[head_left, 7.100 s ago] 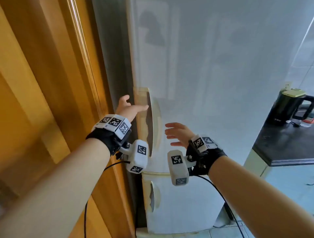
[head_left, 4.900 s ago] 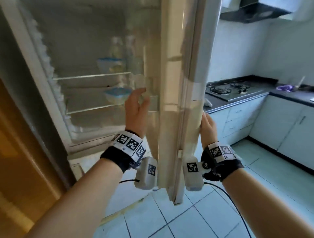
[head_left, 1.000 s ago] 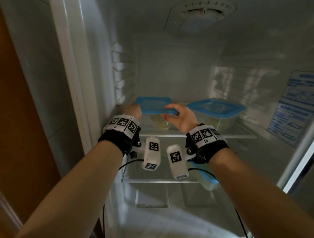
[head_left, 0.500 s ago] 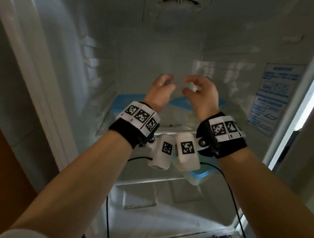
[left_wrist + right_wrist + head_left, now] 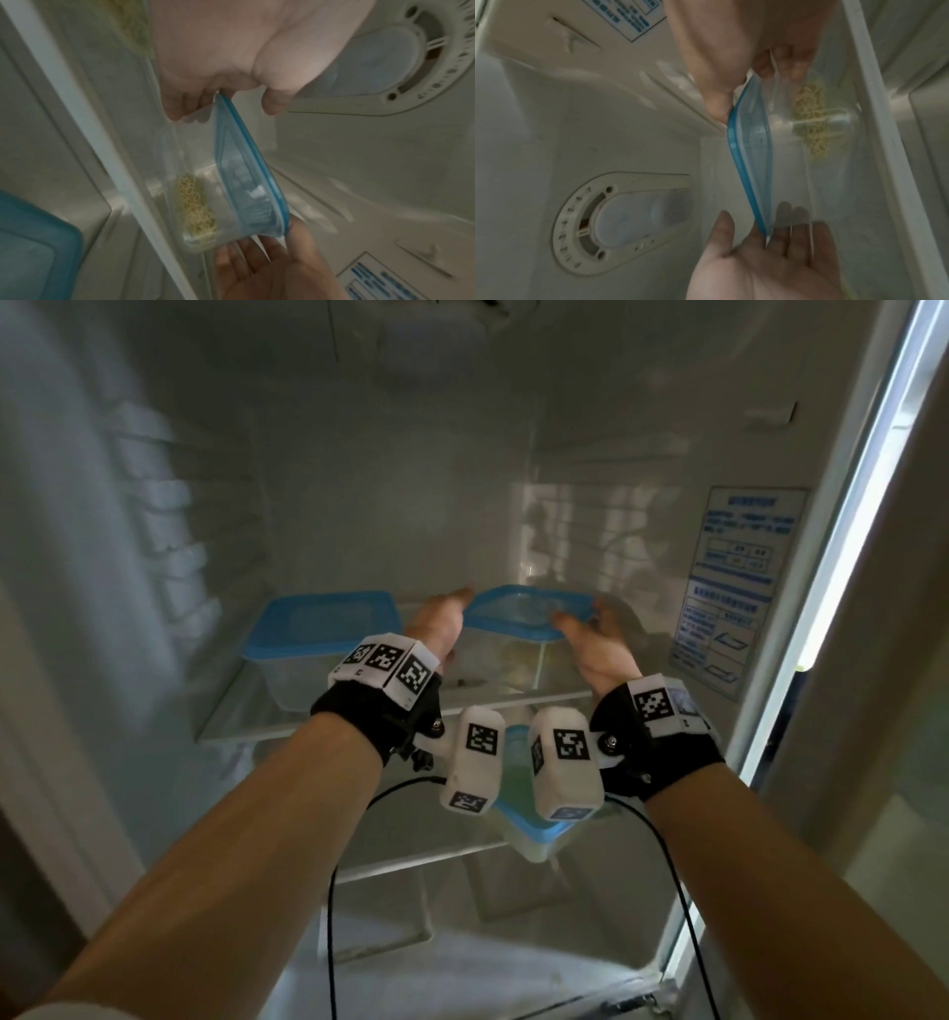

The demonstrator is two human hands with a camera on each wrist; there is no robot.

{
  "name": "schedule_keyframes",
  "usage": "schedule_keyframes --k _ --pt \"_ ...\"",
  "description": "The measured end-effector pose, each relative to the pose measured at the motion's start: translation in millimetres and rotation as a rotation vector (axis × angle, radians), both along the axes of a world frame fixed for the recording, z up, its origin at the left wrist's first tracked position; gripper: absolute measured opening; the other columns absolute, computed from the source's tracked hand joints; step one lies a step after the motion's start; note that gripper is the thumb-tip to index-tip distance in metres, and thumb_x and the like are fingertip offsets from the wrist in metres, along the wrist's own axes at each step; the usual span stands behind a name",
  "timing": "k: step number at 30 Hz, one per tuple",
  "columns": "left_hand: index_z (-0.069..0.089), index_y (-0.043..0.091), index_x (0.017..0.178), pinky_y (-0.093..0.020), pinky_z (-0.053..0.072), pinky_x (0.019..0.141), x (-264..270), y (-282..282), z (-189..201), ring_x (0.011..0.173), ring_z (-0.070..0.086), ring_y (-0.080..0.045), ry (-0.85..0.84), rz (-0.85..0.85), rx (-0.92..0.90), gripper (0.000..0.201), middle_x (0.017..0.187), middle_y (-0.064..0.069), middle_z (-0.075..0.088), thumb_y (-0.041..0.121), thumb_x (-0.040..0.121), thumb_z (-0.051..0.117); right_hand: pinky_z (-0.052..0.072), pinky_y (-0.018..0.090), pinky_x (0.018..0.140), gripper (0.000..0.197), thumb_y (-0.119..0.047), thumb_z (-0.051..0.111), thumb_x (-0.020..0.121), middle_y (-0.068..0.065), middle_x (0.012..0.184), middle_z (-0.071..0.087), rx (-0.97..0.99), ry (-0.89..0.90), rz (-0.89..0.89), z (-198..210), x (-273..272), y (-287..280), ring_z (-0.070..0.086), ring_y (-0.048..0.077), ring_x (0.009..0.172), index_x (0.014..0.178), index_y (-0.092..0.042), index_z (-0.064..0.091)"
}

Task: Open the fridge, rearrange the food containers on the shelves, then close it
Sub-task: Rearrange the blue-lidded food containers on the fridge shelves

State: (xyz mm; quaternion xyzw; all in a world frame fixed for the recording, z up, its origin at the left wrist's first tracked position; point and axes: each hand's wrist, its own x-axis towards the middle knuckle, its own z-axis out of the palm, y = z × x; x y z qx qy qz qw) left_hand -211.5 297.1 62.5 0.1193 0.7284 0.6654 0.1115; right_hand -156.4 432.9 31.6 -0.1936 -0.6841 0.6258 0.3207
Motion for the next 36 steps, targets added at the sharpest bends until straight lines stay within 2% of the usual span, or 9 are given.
schedule_keyframes --k 5,7,11,15,19,22,27,32,36 --pt "0.051 0.003 0.124 -0.041 0.045 0.094 -3.9 -4.4 -7.4 0.092 0.044 -0.023 0.049 0.057 -0.027 0.045 0.100 -0.011 0.046 0.032 0.091 0.045 0.037 0.017 0.042 0.021 -0.011 0.046 0.088 0.000 0.048 0.051 -0.062 -0.024 -0.046 1.8 -3.2 7.0 0.045 0.010 0.046 0.070 -0.013 0.056" --pt "0.050 0.002 0.125 -0.044 0.045 0.100 -4.0 -5.6 -11.3 0.092 0.044 -0.023 0.037 0.063 -0.036 0.046 0.098 -0.018 0.050 0.032 0.091 0.045 0.036 0.015 0.037 0.022 -0.018 0.041 0.092 -0.007 0.038 0.050 -0.054 -0.043 0.004 2.1 -3.3 7.3 0.045 0.008 0.040 0.074 -0.015 0.053" --pt "0.052 0.005 0.121 -0.043 0.045 0.098 1.9 -4.9 -15.6 0.094 0.051 -0.025 -0.057 0.000 0.009 0.043 0.092 -0.010 0.055 0.033 0.088 0.049 0.048 0.020 0.062 0.014 -0.030 0.048 0.087 -0.005 0.073 0.057 -0.049 -0.068 0.166 2.3 0.2 -5.1 0.063 -0.004 0.058 0.089 -0.018 0.056" --pt "0.045 0.009 0.128 -0.040 0.053 0.081 4.7 -1.3 -20.6 0.097 0.059 -0.028 -0.182 -0.005 0.124 0.066 0.115 -0.013 0.059 0.038 0.070 0.060 0.041 0.048 0.105 0.079 -0.043 0.060 0.060 0.011 0.131 0.054 -0.023 -0.093 0.126 -8.9 -16.1 15.7 0.052 0.032 0.122 0.132 -0.015 0.044" --pt "0.043 0.012 0.129 -0.035 0.043 0.079 4.5 1.5 -20.8 0.099 0.049 -0.022 -0.226 0.033 0.161 0.060 0.109 -0.007 0.049 0.034 0.077 0.063 0.047 0.034 0.073 0.028 -0.045 0.050 0.079 0.007 0.082 0.057 -0.003 -0.188 0.069 5.3 -1.2 6.0 0.058 0.024 0.076 0.086 -0.018 0.057" --pt "0.046 0.011 0.128 -0.032 0.039 0.088 6.4 1.5 -22.3 0.106 0.047 -0.020 -0.188 -0.012 0.186 0.053 0.126 -0.009 0.051 0.026 0.080 0.061 0.039 0.037 0.072 0.031 -0.039 0.039 0.086 0.003 0.064 0.051 -0.053 -0.203 0.045 6.5 -0.7 0.8 0.049 0.021 0.065 0.066 -0.020 0.054" --pt "0.056 0.018 0.080 -0.023 0.042 0.064 21.2 -7.0 -20.2 0.067 0.050 -0.011 -0.165 -0.074 0.205 0.008 0.073 0.001 0.053 0.020 0.087 0.051 0.037 0.031 0.060 0.031 -0.039 0.041 0.087 0.002 0.065 0.046 -0.156 -0.189 0.087 8.9 10.7 -8.0 0.044 0.017 0.059 0.068 -0.016 0.051" --pt "0.055 0.025 0.079 -0.037 0.046 0.092 46.9 -29.5 -21.0 0.097 0.056 -0.018 0.014 -0.105 0.187 0.003 0.094 0.001 0.058 0.027 0.078 0.056 0.044 0.035 0.079 0.068 -0.050 0.057 0.071 0.006 0.106 0.059 -0.273 -0.014 -0.004 1.3 29.9 -22.4 0.056 0.022 0.093 0.121 -0.004 0.054" --pt "0.053 0.030 0.074 -0.028 0.044 0.073 72.9 -50.8 -31.0 0.074 0.057 -0.001 0.100 -0.092 0.256 0.005 0.075 0.015 0.059 0.030 0.077 0.058 0.047 0.040 0.090 0.072 -0.061 0.055 0.057 0.006 0.115 0.061 -0.242 0.115 0.059 -7.1 52.2 -43.7 0.058 0.022 0.105 0.112 -0.015 0.059"
